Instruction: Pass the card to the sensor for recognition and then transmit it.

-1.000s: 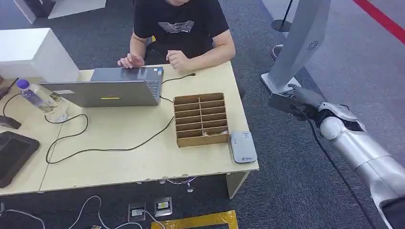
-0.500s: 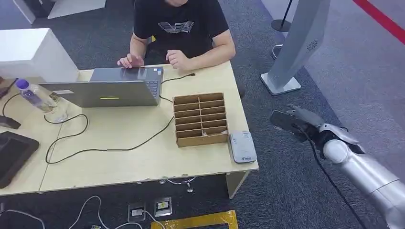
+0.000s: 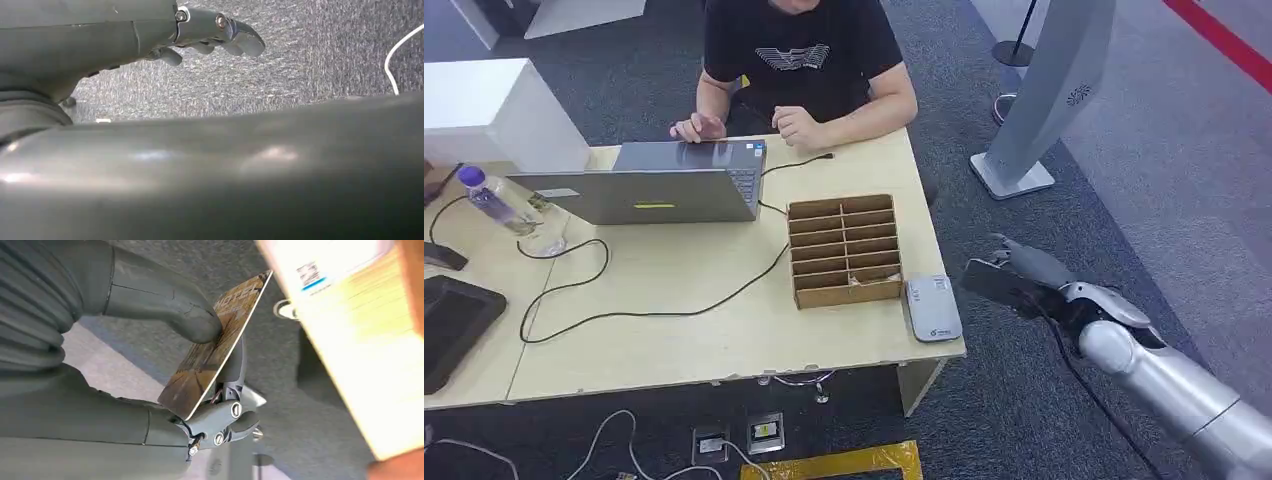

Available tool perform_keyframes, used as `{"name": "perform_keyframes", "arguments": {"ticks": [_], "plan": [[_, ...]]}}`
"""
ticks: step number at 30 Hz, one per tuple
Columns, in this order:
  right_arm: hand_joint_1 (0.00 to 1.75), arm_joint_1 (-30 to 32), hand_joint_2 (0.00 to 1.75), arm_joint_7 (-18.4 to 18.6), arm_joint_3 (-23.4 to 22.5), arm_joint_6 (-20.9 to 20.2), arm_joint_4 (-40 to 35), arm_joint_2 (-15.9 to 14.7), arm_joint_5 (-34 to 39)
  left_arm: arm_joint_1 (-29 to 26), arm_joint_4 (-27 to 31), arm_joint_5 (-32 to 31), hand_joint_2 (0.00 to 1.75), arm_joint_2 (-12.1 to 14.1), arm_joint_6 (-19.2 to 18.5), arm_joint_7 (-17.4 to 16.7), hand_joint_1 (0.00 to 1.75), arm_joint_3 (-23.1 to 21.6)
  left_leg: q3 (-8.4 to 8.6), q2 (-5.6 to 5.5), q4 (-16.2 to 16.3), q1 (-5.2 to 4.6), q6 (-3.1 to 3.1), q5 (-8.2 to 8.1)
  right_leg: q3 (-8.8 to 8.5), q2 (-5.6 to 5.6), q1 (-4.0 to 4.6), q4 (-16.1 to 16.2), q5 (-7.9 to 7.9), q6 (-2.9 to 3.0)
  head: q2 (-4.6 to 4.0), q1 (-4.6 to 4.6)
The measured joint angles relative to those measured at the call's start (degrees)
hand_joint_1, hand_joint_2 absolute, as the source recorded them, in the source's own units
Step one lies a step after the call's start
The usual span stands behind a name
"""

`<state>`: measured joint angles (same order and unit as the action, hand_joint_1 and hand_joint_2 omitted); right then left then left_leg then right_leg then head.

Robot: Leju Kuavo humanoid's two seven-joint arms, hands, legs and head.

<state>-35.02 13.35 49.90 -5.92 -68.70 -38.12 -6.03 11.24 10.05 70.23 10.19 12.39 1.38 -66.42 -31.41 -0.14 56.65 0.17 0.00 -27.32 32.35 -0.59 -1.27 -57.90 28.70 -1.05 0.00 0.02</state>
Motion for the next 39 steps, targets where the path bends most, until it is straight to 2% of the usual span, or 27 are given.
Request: {"name": "perform_keyframes", "arguments": {"ticks": [10, 21, 30, 39], "plan": [[1.75, 0.28, 1.75, -1.92, 0.31, 0.35, 0.42, 3.8, -1.31, 0.01, 0.0, 0.0, 0.0, -0.48, 0.22, 0.0, 0.0, 0.0, -0.01, 0.0, 0.0, 0.0, 0.0, 0.0, 0.0, -0.01, 0.0, 0.0, 0.0, 0.0, 0.0, 0.0], [1.75, 0.26, 1.75, -4.9, -0.42, 4.9, 9.18, 9.18, -7.39, 0.05, 0.02, -0.07, 0.0, -0.85, 0.31, -0.42, 0.0, 0.0, -0.02, -0.01, 0.0, 0.0, 0.0, 0.0, 0.0, -0.02, 0.0, 0.0, 0.0, 0.0, 0.0, 0.0], [1.75, 0.3, 1.75, -6.29, -2.69, 5.31, 15.87, 11.56, -7.47, 0.0, 0.04, -0.06, 0.0, -0.9, 0.22, -0.63, 0.0, 0.0, -0.02, -0.01, 0.0, 0.0, 0.0, 0.0, 0.01, -0.02, 0.0, 0.0, 0.0, 0.0, 0.0, 0.0], [1.75, 0.52, 1.75, -6.32, -4.44, 4.81, 17.9, 12.87, -7.82, 0.0, 0.04, -0.04, 0.0, -0.9, 0.2, -0.63, 0.0, 0.02, -0.02, -0.01, 0.0, 0.0, 0.0, 0.0, 0.01, -0.01, 0.0, 0.0, 0.0, 0.0, 0.0, 0.0]]}}
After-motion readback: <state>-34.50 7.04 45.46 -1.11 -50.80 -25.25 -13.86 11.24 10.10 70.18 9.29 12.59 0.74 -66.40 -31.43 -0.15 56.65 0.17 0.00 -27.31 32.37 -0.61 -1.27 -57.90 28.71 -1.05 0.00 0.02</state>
